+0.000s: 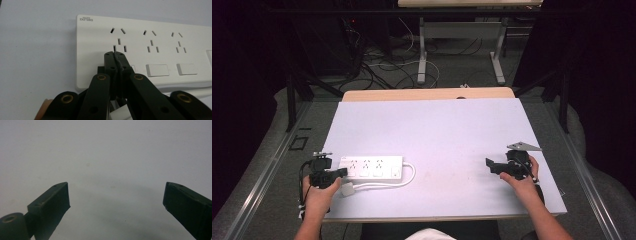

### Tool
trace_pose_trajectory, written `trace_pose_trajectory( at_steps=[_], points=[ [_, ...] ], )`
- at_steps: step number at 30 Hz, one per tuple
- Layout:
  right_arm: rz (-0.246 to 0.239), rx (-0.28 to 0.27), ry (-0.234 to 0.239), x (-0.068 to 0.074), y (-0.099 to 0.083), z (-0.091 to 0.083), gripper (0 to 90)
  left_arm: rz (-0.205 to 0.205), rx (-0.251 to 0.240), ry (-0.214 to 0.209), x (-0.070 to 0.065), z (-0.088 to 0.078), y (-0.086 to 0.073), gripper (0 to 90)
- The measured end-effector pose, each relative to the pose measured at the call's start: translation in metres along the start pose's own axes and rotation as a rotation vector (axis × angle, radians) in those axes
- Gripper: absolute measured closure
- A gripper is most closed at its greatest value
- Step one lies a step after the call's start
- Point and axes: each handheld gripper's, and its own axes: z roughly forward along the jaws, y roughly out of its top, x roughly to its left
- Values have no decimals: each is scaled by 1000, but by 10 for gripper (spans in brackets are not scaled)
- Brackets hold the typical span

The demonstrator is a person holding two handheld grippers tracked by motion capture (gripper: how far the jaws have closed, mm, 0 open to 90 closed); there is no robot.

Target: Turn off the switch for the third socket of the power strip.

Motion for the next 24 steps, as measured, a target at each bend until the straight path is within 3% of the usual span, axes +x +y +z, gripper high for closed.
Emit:
trace_pose_trajectory(
  at_steps=[11, 13, 22, 24],
  points=[
    [9, 3, 4, 0, 0, 0, 63, 2, -15, 9, -1, 1, -1, 897],
    [6, 2, 4, 0, 0, 0, 63, 7, 6, 7, 0, 1, 0, 898],
    [9, 3, 5, 0, 0, 0, 62, 18, 15, 17, 0, 1, -1, 900],
    [8, 2, 4, 0, 0, 0, 63, 9, -5, 18, 0, 3, -1, 900]
  ],
)
